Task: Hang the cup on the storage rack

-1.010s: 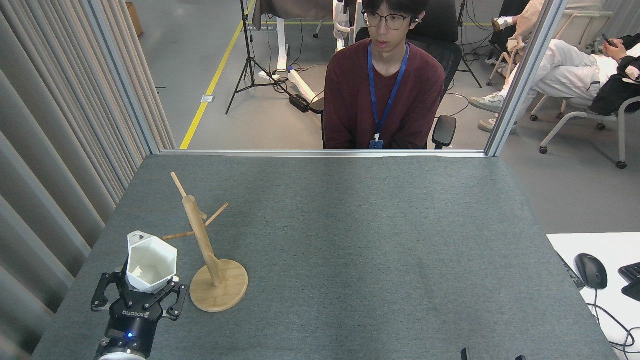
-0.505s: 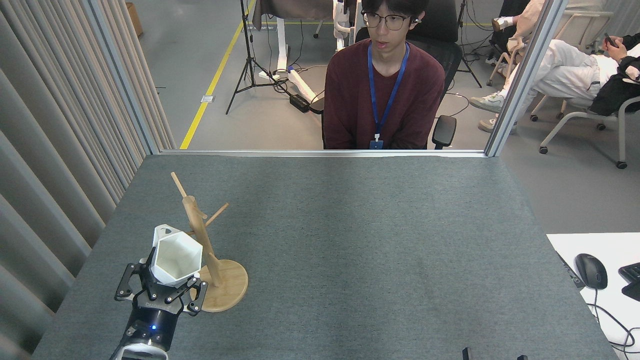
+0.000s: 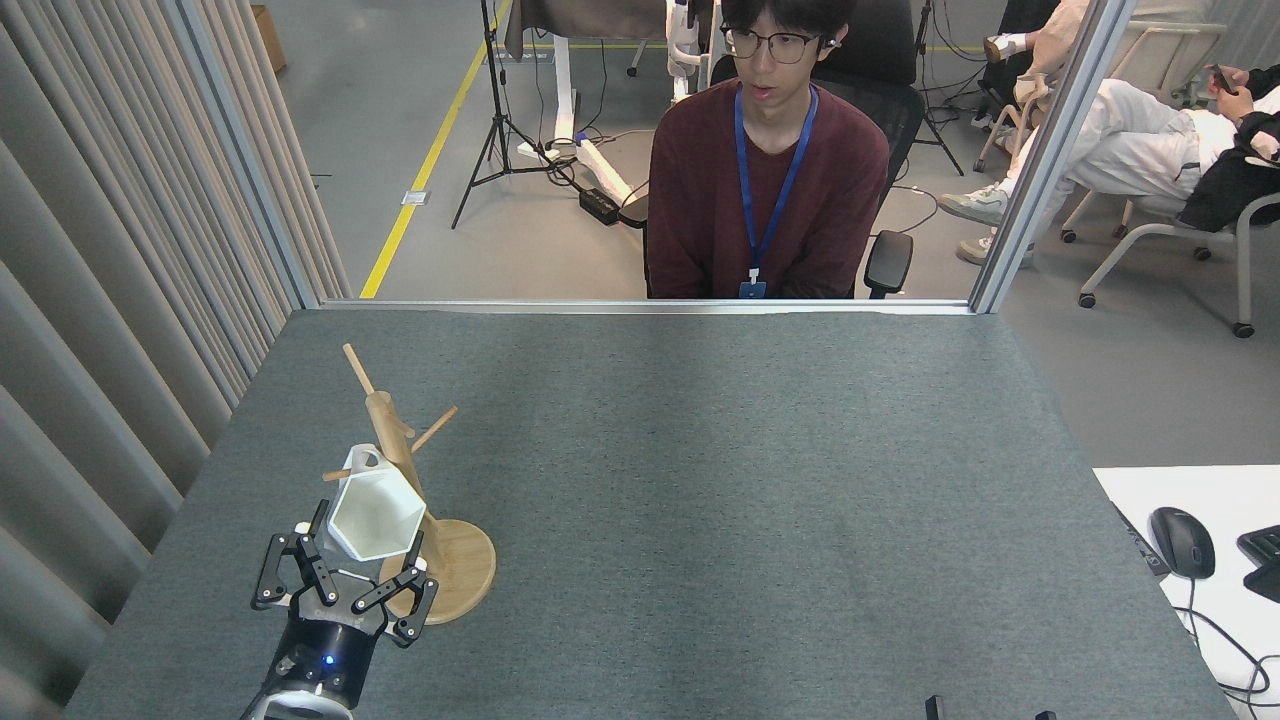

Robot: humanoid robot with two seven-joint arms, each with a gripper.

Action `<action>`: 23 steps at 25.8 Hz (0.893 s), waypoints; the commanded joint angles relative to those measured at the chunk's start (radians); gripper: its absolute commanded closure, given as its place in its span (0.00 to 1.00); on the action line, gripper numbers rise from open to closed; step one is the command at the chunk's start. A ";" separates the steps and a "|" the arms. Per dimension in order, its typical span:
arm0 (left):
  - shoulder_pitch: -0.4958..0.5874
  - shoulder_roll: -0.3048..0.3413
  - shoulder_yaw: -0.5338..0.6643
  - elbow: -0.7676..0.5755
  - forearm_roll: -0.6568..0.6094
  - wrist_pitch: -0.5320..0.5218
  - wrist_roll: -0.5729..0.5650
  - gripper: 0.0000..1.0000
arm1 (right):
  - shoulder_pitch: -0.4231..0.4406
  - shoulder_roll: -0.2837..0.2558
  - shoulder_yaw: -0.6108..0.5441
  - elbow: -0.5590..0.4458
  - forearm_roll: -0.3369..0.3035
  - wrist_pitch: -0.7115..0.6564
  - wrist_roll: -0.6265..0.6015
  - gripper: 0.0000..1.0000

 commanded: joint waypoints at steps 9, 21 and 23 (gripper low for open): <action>0.181 0.032 -0.004 -0.050 0.165 0.000 -0.002 0.00 | 0.000 0.000 0.005 0.000 0.000 -0.002 0.001 0.01; 0.443 0.161 0.103 -0.237 0.811 -0.382 -0.129 0.00 | 0.003 0.000 0.014 0.000 0.008 -0.014 0.004 0.01; 0.443 0.161 0.103 -0.238 0.812 -0.377 -0.128 0.00 | 0.000 -0.002 0.013 0.000 0.008 -0.032 0.004 0.01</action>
